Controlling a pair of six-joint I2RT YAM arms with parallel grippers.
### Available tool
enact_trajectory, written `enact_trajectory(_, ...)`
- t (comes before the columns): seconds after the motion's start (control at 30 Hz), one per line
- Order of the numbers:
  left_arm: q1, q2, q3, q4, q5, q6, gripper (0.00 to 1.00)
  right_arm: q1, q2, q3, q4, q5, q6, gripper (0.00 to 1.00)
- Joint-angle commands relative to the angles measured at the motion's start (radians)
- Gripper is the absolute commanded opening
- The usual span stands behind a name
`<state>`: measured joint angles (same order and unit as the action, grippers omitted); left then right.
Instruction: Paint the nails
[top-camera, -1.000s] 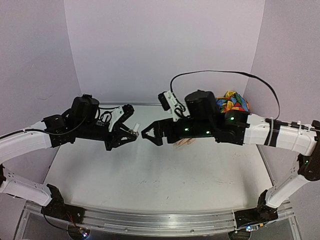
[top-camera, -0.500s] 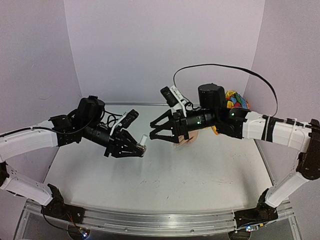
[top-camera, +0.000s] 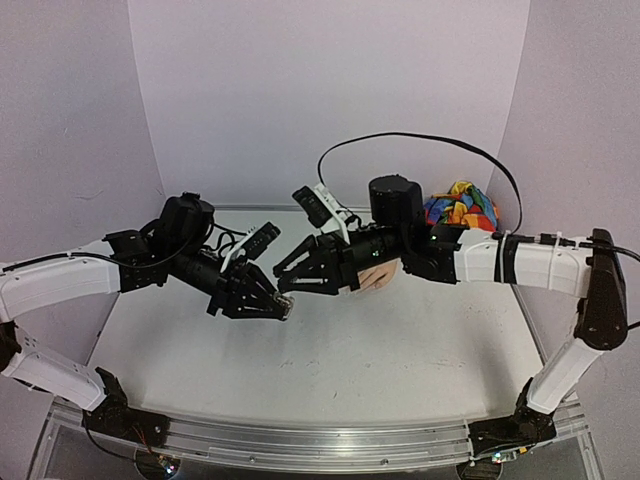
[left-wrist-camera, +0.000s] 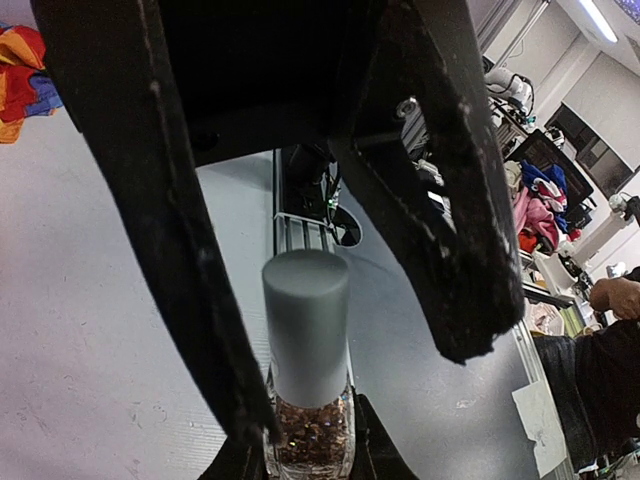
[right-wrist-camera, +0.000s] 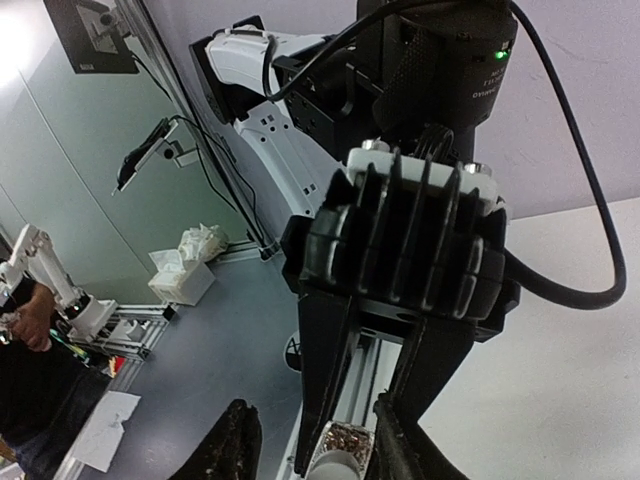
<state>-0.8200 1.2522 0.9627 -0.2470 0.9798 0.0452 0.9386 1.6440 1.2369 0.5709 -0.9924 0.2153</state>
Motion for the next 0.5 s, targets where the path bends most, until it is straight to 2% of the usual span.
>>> enact_trajectory(0.0, -0.001, -0.031, 0.048, 0.056, 0.033, 0.013, 0.0, 0.014, 0.021, 0.055, 0.098, -0.062, 0.026, 0.32)
enact_trajectory(0.17, -0.001, -0.049, 0.043, 0.059, 0.008, 0.021, 0.0, 0.026, 0.034, 0.048, 0.101, -0.06, 0.035, 0.12)
enact_trajectory(0.3, -0.001, -0.071, 0.043, 0.077, -0.068, 0.016, 0.0, 0.045, 0.037, 0.013, 0.102, -0.009, 0.04, 0.0)
enact_trajectory(0.33, -0.001, -0.079, 0.043, 0.084, -0.103, 0.015, 0.0, 0.052, 0.038, 0.002, 0.103, 0.012, 0.044, 0.0)
enact_trajectory(0.43, -0.003, -0.118, 0.034, 0.122, -0.35, 0.005, 0.0, 0.074, 0.043, -0.031, 0.11, 0.121, 0.08, 0.0)
enact_trajectory(0.47, -0.006, -0.132, 0.023, 0.153, -0.517, -0.003, 0.0, 0.085, 0.05, -0.038, 0.112, 0.181, 0.101, 0.0)
